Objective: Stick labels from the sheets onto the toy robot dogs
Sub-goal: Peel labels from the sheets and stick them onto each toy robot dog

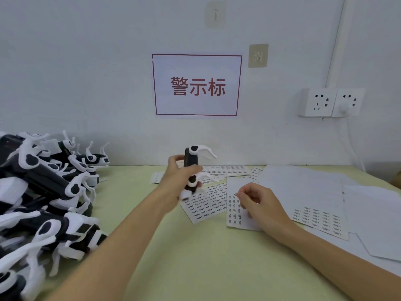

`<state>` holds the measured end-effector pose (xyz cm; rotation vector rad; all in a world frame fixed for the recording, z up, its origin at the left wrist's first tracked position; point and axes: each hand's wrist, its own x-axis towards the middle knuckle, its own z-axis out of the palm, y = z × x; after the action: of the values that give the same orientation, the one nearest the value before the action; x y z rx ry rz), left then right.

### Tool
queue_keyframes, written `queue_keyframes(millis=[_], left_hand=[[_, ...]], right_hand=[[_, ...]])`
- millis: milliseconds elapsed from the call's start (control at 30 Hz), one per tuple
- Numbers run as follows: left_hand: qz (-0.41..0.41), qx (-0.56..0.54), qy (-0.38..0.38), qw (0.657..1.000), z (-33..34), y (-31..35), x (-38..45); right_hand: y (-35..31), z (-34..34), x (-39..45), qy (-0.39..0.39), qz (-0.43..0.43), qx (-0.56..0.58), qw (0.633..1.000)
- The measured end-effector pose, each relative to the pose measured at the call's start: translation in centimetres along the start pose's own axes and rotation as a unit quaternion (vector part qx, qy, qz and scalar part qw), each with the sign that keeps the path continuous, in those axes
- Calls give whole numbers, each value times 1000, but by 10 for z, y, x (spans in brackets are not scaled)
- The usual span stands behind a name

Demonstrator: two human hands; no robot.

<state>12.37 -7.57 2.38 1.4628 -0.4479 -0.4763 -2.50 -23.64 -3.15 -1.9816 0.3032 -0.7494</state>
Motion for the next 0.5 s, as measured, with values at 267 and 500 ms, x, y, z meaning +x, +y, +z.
queue_keyframes(millis=[267, 500], left_hand=[[41, -23, -56, 997, 49, -46, -23], [42, -77, -107, 990, 42, -52, -17]], right_hand=[[-5, -3, -4, 30, -37, 41, 998], [-5, 0, -7, 68, -105, -37, 991]])
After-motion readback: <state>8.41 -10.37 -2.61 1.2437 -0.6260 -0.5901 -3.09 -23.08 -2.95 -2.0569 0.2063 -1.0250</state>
